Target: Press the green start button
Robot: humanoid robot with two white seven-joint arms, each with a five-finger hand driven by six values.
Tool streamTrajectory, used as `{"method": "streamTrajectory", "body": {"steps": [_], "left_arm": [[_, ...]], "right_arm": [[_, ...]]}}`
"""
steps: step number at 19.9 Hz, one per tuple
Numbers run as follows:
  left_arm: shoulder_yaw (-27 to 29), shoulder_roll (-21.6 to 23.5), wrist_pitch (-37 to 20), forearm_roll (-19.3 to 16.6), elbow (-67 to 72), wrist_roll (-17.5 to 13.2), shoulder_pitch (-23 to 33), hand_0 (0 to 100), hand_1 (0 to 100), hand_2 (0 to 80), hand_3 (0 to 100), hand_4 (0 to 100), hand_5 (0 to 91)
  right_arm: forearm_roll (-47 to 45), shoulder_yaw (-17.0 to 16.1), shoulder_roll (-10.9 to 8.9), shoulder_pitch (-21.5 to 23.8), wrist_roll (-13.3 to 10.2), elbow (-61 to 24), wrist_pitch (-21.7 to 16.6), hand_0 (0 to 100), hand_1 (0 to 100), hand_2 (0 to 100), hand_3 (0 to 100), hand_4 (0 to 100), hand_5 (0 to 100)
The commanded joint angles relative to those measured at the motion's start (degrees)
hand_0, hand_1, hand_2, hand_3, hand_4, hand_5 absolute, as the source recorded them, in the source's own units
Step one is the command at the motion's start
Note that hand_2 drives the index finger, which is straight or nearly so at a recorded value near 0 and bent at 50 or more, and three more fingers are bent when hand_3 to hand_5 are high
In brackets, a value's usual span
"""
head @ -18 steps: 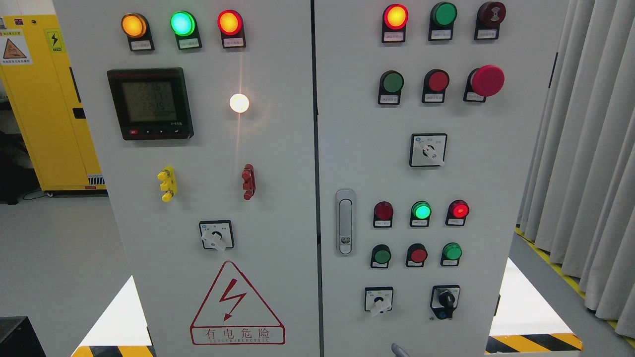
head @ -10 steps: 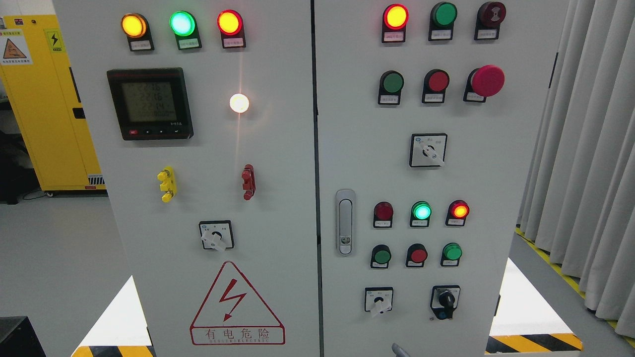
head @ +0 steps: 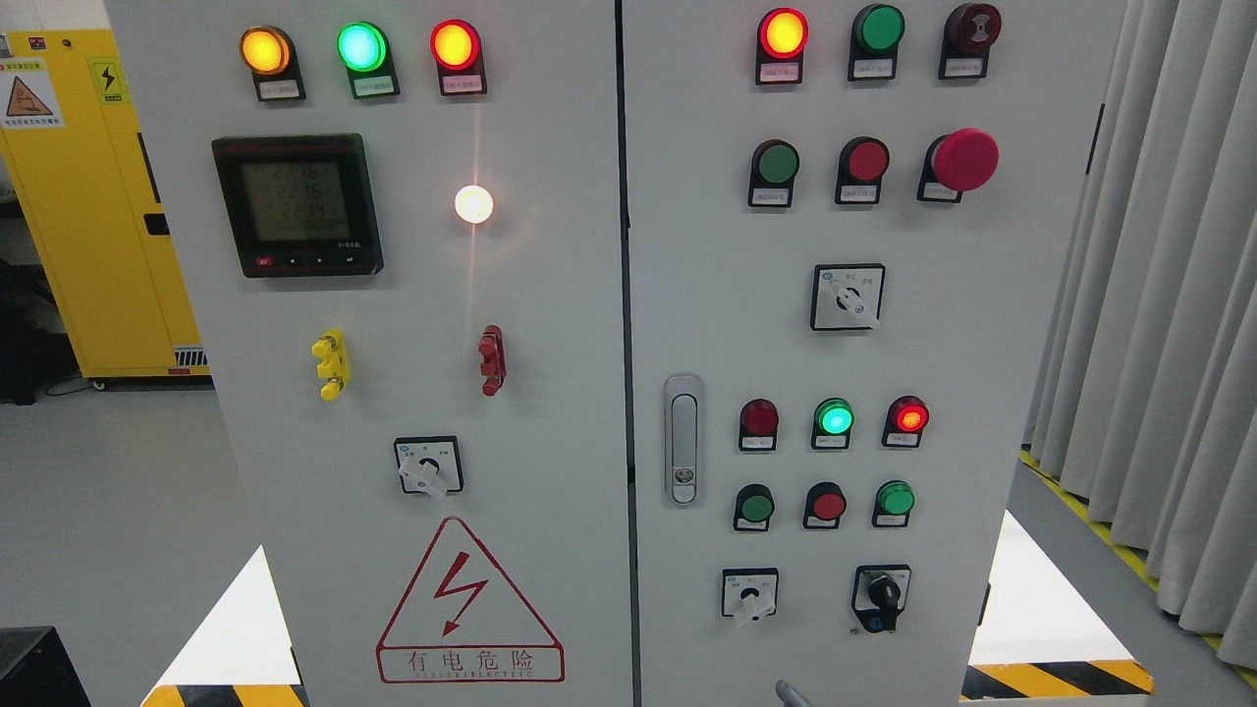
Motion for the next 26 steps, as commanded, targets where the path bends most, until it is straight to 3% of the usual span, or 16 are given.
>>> {"method": "streamTrajectory", "body": {"steps": [1, 4, 6, 7, 8, 9, 10, 11, 13, 14, 16, 22, 26], "left_arm": [[0.0, 0.0, 0.0, 0.0, 0.0, 0.0, 0.0, 12, 56, 0.0, 0, 0, 0.0], [0.0, 0.0, 0.0, -0.1, 0.0, 0.0, 0.0, 12, 56, 0.0, 0, 0, 0.0], [0.0, 0.0, 0.0, 0.0, 0.0, 0.0, 0.0, 12, 56, 0.0, 0, 0, 0.0], [0.0, 0.0, 0.0, 0.0, 0.0, 0.0, 0.0, 12, 56, 0.0, 0, 0, 0.0], [0.0, 0.0, 0.0, 0.0, 0.0, 0.0, 0.0, 12, 56, 0.0, 0, 0, 0.0], [0.0, 0.0, 0.0, 0.0, 0.0, 0.0, 0.0, 12, 56, 0.0, 0, 0, 0.0], [0.0, 0.0, 0.0, -0.1, 0.0, 0.0, 0.0, 12, 56, 0.0, 0, 0, 0.0], [0.0, 0.0, 0.0, 0.0, 0.0, 0.0, 0.0, 12, 56, 0.0, 0, 0, 0.0], [0.0, 0.0, 0.0, 0.0, 0.0, 0.0, 0.0, 12, 56, 0.0, 0, 0, 0.0], [0.0, 0.0, 0.0, 0.0, 0.0, 0.0, 0.0, 12, 56, 0.0, 0, 0, 0.0], [0.0, 0.0, 0.0, 0.0, 0.0, 0.0, 0.0, 12, 56, 0.0, 0, 0, 0.0], [0.0, 0.0, 0.0, -0.1, 0.0, 0.0, 0.0, 12, 56, 0.0, 0, 0, 0.0], [0.0, 0.0, 0.0, 0.0, 0.0, 0.0, 0.0, 12, 56, 0.0, 0, 0, 0.0]], "right_arm": [[1.3, -0.1, 0.0, 0.0, -0.1, -0.4, -0.1, 59, 66, 0, 0, 0, 0], [2.4, -0.2, -0.09, -0.1, 0.0, -0.5, -0.1, 58, 66, 0, 0, 2, 0], [5.0, -1.1, -0.09, -0.6, 0.2, -0.4, -0.1, 57, 66, 0, 10, 15, 4], [7.2, -2.1, -0.09, -0.7, 0.4, -0.4, -0.1, 56, 67, 0, 21, 25, 13], [8.9, -2.9, -0.09, -1.0, 0.4, -0.4, -0.1, 55, 67, 0, 21, 25, 13], [10.4, -3.3, -0.17, -1.2, 0.5, -0.4, -0.3, 54, 68, 0, 30, 35, 21], [11.8, -3.4, -0.43, -1.2, 0.5, -0.4, -0.5, 53, 68, 0, 39, 45, 34], [13.6, -3.5, -0.52, -1.3, 0.5, -0.4, -0.6, 52, 69, 0, 40, 46, 36], [18.9, -5.3, -0.52, -1.2, 0.4, -0.4, -0.8, 53, 69, 0, 48, 55, 51], [21.6, -6.2, -0.52, -1.2, 0.3, -0.5, -0.8, 53, 69, 0, 48, 55, 51], [25.7, -7.0, -0.52, -1.4, 0.0, -0.5, -0.8, 55, 70, 0, 58, 66, 65], [37.3, -11.1, -0.44, -3.2, -0.5, -0.7, -0.8, 61, 73, 0, 71, 76, 77], [45.1, -13.4, -0.17, -5.0, -2.1, -0.9, -0.7, 61, 75, 0, 74, 78, 80]]}}
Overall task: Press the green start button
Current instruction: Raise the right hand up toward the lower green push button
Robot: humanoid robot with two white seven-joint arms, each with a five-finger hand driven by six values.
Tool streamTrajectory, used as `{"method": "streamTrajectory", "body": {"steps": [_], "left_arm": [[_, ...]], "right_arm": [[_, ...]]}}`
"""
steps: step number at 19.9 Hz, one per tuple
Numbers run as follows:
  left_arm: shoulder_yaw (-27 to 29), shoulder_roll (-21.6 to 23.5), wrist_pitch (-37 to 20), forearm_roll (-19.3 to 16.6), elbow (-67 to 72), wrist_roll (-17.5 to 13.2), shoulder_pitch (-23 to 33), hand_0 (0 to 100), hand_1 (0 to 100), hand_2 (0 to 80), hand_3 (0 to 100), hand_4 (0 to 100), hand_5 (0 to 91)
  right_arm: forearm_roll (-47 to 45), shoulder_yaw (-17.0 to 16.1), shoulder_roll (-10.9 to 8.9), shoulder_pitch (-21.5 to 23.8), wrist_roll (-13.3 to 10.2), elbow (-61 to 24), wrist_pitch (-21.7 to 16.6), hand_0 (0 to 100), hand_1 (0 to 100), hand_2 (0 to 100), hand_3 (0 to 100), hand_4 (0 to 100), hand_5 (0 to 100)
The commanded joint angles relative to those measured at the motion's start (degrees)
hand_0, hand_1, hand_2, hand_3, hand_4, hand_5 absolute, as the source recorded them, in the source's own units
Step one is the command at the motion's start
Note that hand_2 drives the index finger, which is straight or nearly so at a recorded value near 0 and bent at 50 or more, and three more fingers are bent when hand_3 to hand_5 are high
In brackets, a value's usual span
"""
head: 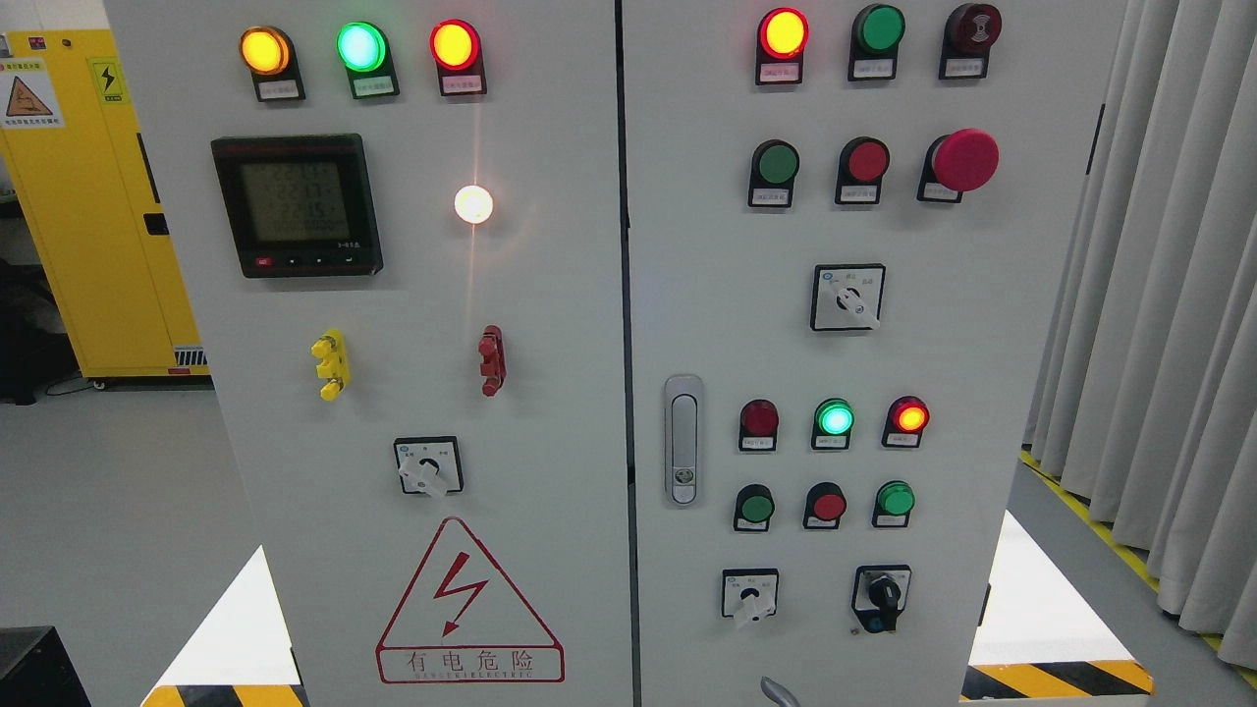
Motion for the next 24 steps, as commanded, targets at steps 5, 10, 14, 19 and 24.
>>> {"method": "streamTrajectory", "body": {"steps": [5, 10, 14, 19, 24], "left_arm": [[0.0, 0.0, 0.0, 0.0, 0.0, 0.0, 0.0, 12, 56, 0.0, 0, 0, 0.0], [0.0, 0.0, 0.0, 0.0, 0.0, 0.0, 0.0, 12, 56, 0.0, 0, 0, 0.0], [0.0, 0.0, 0.0, 0.0, 0.0, 0.0, 0.0, 12, 56, 0.0, 0, 0, 0.0], [0.0, 0.0, 0.0, 0.0, 0.0, 0.0, 0.0, 12, 56, 0.0, 0, 0, 0.0], [0.0, 0.0, 0.0, 0.0, 0.0, 0.0, 0.0, 12, 56, 0.0, 0, 0, 0.0]], "right_arm": [[16.4, -6.8, 0.19, -3.3, -2.0, -0.6, 0.1, 63, 78, 0, 77, 80, 85], [20.1, -8.1, 0.19, -5.8, -2.1, -0.6, 0.2, 67, 80, 0, 78, 81, 86], [23.2, -8.7, 0.19, -7.8, -2.1, -0.4, 0.5, 68, 81, 0, 78, 80, 86], [26.1, -9.3, 0.19, -10.1, -2.0, -0.2, 0.8, 68, 82, 0, 78, 81, 86], [29.3, -9.4, 0.01, -12.8, -1.6, 0.0, 1.5, 69, 88, 0, 78, 82, 87]]}}
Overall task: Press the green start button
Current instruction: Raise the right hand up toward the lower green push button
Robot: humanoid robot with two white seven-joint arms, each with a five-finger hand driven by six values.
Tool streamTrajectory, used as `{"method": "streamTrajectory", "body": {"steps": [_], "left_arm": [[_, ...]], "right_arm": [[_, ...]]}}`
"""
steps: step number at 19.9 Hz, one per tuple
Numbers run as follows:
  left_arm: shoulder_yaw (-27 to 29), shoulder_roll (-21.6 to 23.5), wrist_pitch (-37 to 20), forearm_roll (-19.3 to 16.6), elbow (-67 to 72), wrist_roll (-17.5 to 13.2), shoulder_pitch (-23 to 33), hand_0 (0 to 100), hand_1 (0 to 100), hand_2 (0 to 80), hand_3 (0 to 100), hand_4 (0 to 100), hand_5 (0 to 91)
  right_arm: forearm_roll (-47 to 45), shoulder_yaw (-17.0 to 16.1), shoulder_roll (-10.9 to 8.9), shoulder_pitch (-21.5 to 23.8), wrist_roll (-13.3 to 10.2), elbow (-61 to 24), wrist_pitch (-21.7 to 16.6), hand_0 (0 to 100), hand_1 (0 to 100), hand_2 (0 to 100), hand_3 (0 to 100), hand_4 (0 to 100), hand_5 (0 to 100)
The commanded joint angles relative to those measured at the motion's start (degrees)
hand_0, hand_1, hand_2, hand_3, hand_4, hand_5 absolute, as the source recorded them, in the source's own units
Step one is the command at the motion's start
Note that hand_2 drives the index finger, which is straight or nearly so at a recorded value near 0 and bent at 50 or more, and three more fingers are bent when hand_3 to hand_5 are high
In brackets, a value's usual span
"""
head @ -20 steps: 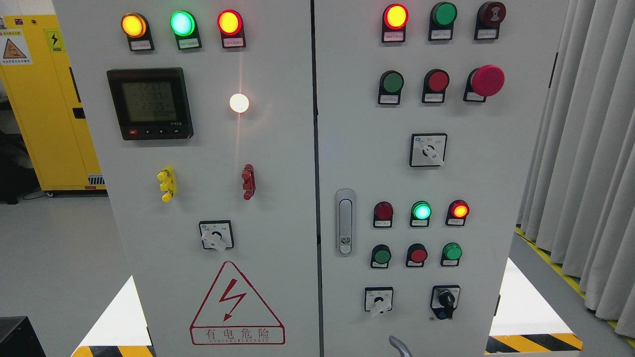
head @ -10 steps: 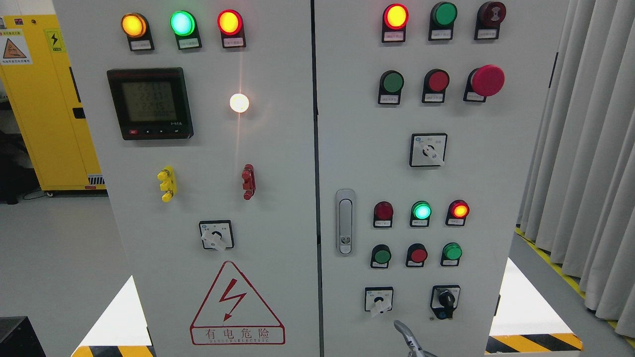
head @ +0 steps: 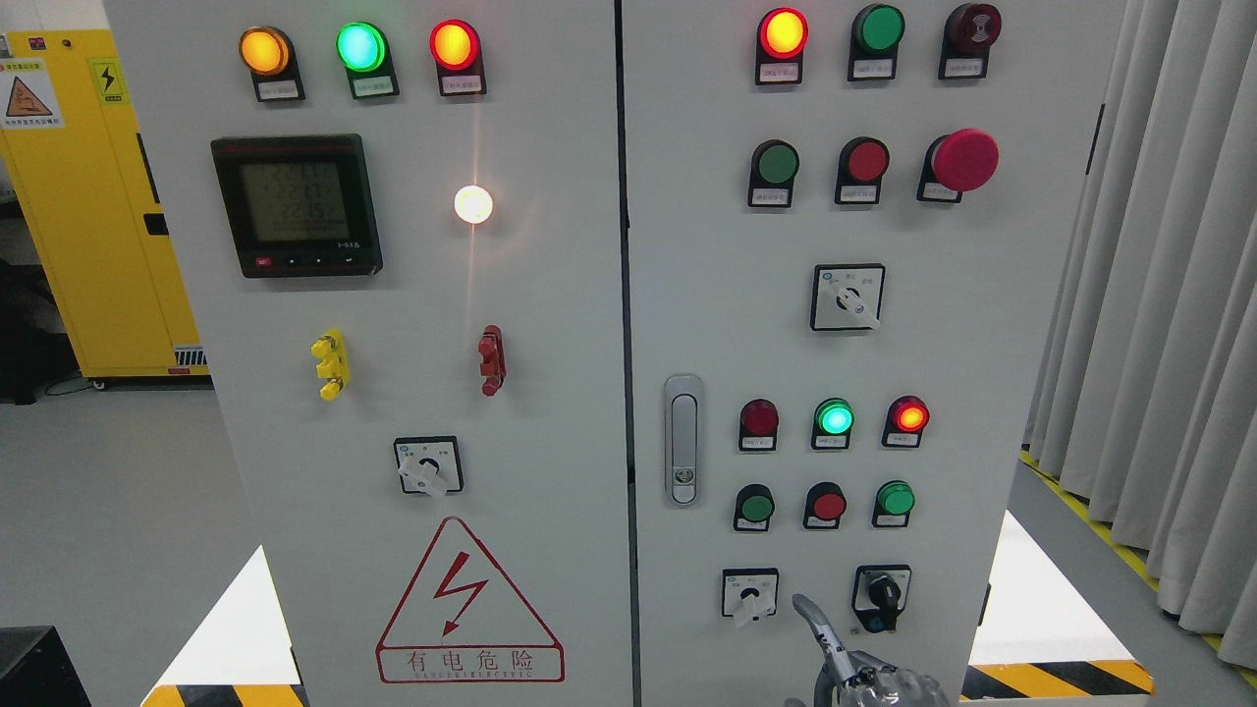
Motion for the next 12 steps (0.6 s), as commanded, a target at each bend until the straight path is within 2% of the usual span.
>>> {"method": "streamTrajectory", "body": {"steps": [1, 12], "left_arm": [[0.0, 0.0, 0.0, 0.0, 0.0, 0.0, 0.0, 12, 56, 0.0, 0, 0, 0.0], [0.0, 0.0, 0.0, 0.0, 0.0, 0.0, 0.0, 12, 56, 0.0, 0, 0, 0.0]], "right_arm": [[3.9, -1.7, -0.15, -3.5, 0.6, 0.2, 0.4, 70, 88, 0, 78, 82, 88], [5.9, -1.0, -0.24, -6.9, 2.4, 0.7, 0.5, 74, 90, 0, 81, 84, 89]]}}
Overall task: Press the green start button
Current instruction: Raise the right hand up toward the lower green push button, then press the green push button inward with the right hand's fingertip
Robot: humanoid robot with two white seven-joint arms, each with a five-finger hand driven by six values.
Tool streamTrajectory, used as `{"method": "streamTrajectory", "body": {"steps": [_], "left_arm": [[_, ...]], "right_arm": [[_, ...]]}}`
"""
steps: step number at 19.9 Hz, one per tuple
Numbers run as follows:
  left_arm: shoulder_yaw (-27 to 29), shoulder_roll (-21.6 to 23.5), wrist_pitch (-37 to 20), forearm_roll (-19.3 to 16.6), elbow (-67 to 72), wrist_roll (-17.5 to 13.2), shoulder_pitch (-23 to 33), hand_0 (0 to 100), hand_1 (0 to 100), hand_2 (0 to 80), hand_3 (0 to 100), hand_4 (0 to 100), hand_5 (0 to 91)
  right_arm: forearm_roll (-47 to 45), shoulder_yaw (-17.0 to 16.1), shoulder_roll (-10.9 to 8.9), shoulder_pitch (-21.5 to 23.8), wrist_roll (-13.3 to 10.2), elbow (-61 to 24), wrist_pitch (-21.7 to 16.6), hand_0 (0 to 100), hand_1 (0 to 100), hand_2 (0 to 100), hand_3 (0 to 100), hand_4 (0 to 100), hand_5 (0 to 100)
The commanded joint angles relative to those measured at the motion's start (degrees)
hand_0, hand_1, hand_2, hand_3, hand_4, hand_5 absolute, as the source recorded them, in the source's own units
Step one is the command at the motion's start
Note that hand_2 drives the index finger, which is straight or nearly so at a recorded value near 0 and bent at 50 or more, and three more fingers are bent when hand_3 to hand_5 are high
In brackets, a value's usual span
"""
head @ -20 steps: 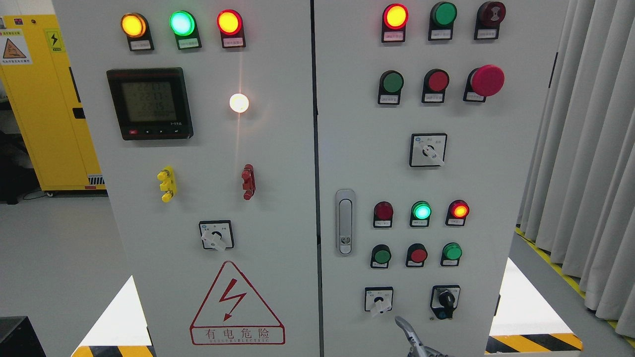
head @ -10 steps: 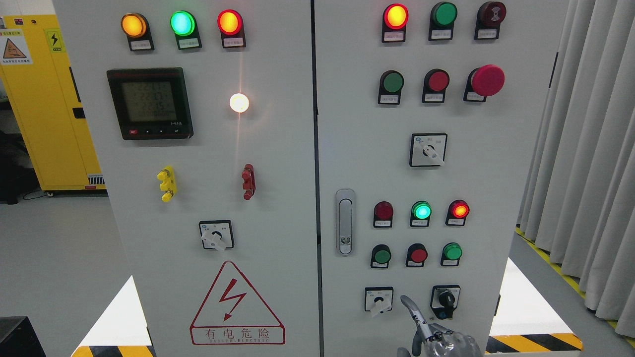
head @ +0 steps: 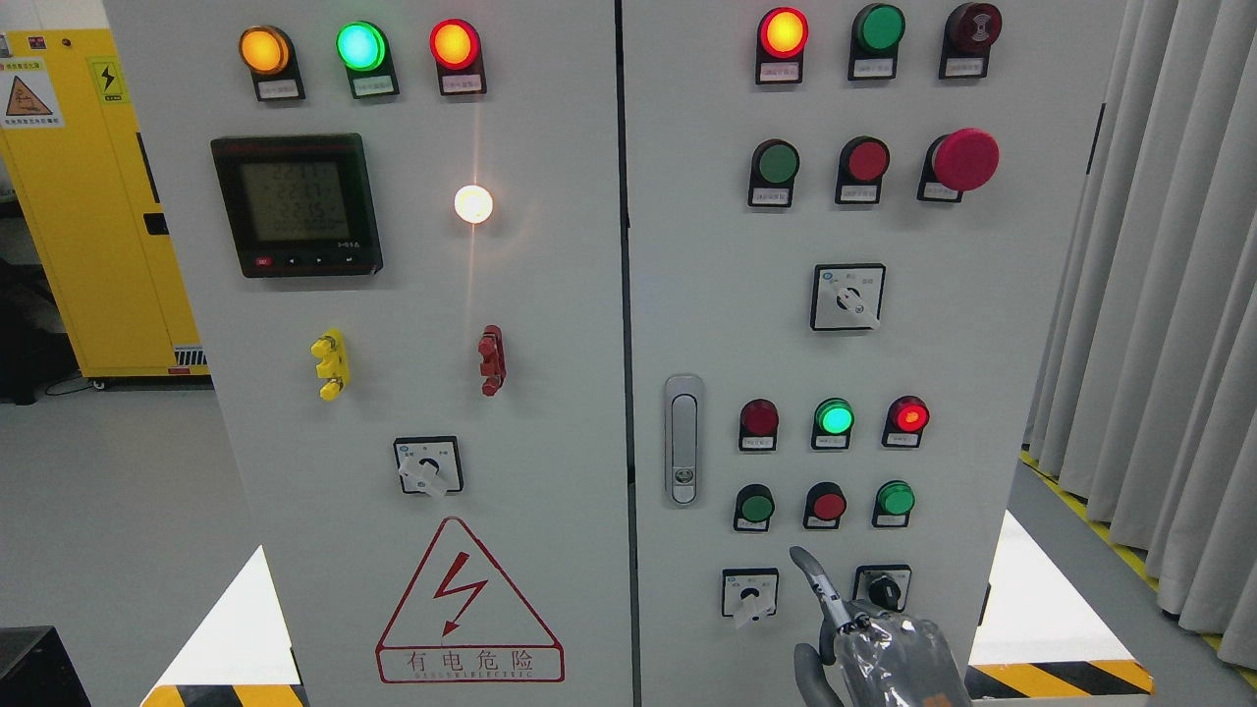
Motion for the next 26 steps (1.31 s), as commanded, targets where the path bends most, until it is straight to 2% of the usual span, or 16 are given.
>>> {"method": "streamTrajectory", "body": {"steps": [1, 13, 26], "left_arm": [[0.0, 0.0, 0.0, -0.1, 0.0, 0.0, 0.0, 12, 56, 0.0, 0, 0, 0.0], [0.0, 0.0, 0.0, 0.0, 0.0, 0.0, 0.0, 12, 56, 0.0, 0, 0, 0.0], [0.0, 0.0, 0.0, 0.0, 0.0, 0.0, 0.0, 12, 56, 0.0, 0, 0, 0.0]], "right_arm": [[1.3, -0.2, -0.12, -1.6, 0.7, 0.4, 0.0, 74, 91, 0, 81, 84, 89], [2.9, 1.4, -0.12, -3.7, 0.8, 2.6, 0.0, 77, 91, 0, 80, 84, 90], [2.6, 1.4, 0.06, -5.0, 0.9, 4.7, 1.4, 78, 91, 0, 80, 85, 90]]}}
